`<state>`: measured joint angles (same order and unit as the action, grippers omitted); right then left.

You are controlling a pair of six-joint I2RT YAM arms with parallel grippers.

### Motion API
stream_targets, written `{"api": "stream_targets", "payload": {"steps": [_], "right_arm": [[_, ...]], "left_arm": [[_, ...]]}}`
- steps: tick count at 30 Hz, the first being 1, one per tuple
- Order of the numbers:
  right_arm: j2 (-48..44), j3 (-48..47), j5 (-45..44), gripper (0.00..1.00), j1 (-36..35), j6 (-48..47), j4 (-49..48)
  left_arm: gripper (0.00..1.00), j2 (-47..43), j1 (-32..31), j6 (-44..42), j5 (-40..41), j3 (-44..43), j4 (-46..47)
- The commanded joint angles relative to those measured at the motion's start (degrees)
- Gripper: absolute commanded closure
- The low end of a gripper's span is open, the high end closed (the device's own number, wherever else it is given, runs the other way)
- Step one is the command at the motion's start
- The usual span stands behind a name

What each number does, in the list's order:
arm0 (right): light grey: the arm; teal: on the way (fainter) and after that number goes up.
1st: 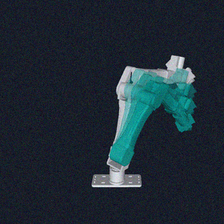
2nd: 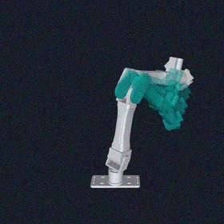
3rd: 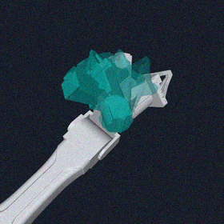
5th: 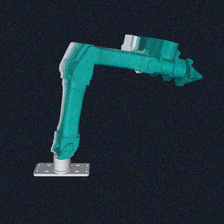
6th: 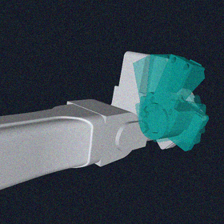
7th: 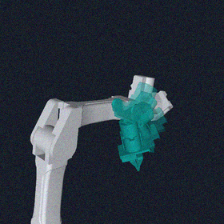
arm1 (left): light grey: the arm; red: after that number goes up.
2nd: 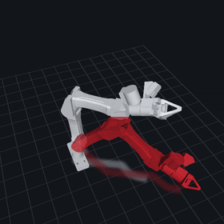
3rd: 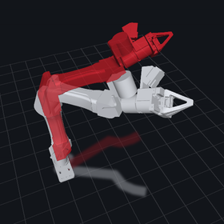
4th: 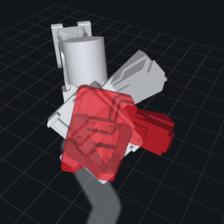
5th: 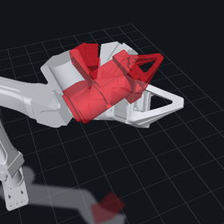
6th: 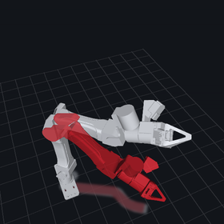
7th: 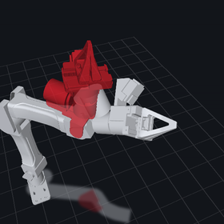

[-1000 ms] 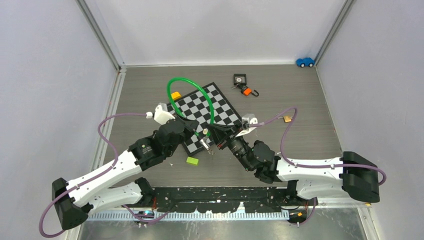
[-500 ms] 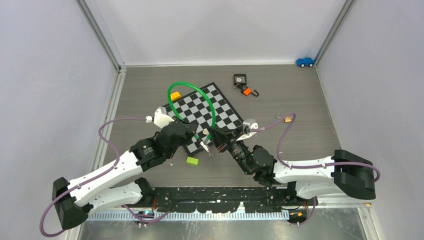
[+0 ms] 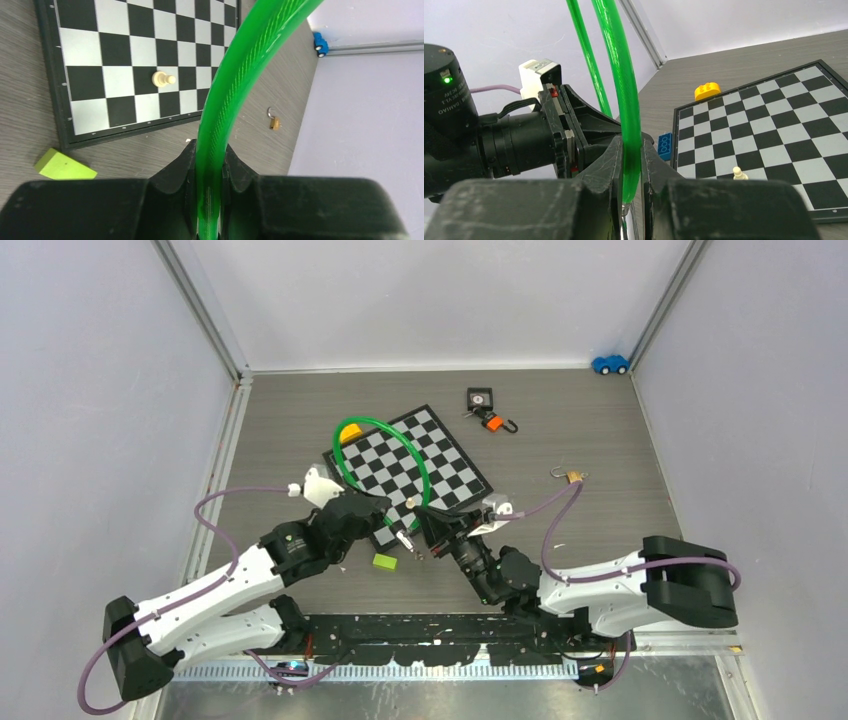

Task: Lock with the key
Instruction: Lock the lock.

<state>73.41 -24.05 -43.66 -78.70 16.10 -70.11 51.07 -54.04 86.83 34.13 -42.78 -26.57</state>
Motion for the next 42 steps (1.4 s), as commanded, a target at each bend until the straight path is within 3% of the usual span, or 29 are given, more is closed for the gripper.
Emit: {"api": "stream_targets", "payload": {"steps": [1, 24, 26, 32, 42], "right_arm": [[4.67, -0.29, -2.20, 1.00, -3.88, -2.93, 2.59], [12.46, -1.35, -6.70, 0.99, -8.76, -5.14, -2.52], [12.33, -1.35, -6.89, 0.94, -8.70, -5.56, -2.45], [9.54, -1.65, -8.77, 0.60, -8.74, -6.45, 0.00], [2.10, -2.31, -8.59, 0.38, -8.74, -9.88, 7.30]], "left_arm": [[1.00, -2.72, -0.19, 5.02, 3.43, -2.13, 8.53], [1.00, -3.60, -0.19, 5.87, 3.82, -1.56, 8.19], [1.00, -3.46, -0.19, 5.46, 3.85, -1.68, 8.19], [1.00, -3.49, -0.19, 0.39, 3.41, -1.28, 9.75], [1.00, -5.84, -0.19, -4.72, 3.74, 1.87, 12.60]]}}
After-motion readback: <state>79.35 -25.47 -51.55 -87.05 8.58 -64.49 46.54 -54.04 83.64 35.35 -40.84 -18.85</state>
